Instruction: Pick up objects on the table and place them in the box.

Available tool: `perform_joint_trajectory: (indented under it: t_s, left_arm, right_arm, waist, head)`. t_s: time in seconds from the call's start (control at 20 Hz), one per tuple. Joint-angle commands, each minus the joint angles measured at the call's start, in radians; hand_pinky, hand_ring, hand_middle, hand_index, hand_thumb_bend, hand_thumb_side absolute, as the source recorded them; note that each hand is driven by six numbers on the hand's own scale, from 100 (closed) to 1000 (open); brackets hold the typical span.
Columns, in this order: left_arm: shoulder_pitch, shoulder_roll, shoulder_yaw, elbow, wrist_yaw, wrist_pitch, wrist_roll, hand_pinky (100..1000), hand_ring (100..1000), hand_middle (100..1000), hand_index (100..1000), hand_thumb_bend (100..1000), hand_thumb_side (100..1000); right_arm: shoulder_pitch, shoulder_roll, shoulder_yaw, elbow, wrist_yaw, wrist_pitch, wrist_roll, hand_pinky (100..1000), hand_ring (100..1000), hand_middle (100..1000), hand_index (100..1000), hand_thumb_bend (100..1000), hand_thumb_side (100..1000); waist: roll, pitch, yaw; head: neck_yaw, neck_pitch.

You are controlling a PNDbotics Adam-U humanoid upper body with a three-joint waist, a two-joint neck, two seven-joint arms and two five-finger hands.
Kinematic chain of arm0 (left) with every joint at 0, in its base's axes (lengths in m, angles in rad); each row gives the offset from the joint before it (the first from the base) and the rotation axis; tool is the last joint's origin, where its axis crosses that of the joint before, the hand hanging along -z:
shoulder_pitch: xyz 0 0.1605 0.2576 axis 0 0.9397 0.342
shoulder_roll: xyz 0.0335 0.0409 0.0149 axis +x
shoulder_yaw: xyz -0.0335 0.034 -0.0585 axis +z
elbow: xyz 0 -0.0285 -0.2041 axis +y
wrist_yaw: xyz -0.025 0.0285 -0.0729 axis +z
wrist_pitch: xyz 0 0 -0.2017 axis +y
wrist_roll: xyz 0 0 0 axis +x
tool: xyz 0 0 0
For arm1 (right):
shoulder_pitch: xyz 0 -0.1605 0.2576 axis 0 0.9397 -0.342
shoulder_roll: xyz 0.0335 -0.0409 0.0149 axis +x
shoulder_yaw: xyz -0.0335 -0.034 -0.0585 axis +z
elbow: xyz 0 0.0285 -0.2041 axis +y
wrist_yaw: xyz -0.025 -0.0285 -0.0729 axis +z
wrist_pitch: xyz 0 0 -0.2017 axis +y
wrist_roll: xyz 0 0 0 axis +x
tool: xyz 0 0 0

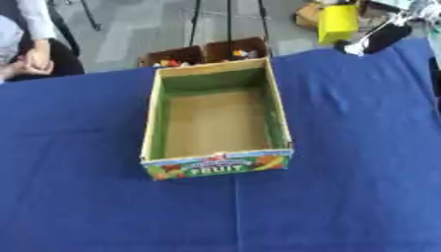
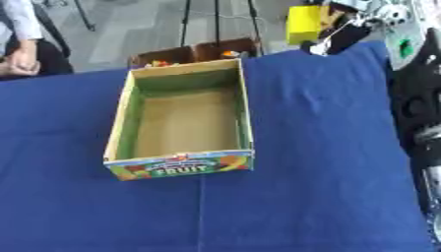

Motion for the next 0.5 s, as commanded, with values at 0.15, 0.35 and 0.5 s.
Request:
perform_joint_trajectory:
  t_s: [0.15, 0.35, 0.5]
  left_arm:
    - [-0.013, 0.025, 0.001, -0.020, 0.012, 0.006, -0.003, 813, 879, 831, 972, 100, 971]
    - [-0.014, 0.025, 0.001, -0.020, 0.015, 0.007, -0.006, 813, 879, 831, 972, 100, 971]
    - [-0.024, 0.023, -0.008, -0.020, 0.024, 0.009, -0.011, 813, 879, 830, 972, 100, 971]
  right_arm:
    - [-0.040, 0.040, 0.046, -0.042, -0.076, -0.054, 0.012, 645, 782, 168, 420, 100, 218]
    - [-0.041, 0.050, 0.053, -0.050, -0.098, -0.050, 0.022, 645, 782, 168, 420, 100, 218]
    - [-0.030, 0.081, 0.058, -0.055, -0.121, -0.064, 0.012, 649, 801, 158, 413, 100, 203]
  waist:
    - [-0.021, -0.044, 0.008]
    - [-0.022, -0.045, 0.009]
    - [-0.027, -0.048, 0.029]
  head:
    - [-0.004, 0.004]
    - [-0.004, 0.003]
    - [-0.017, -0.002]
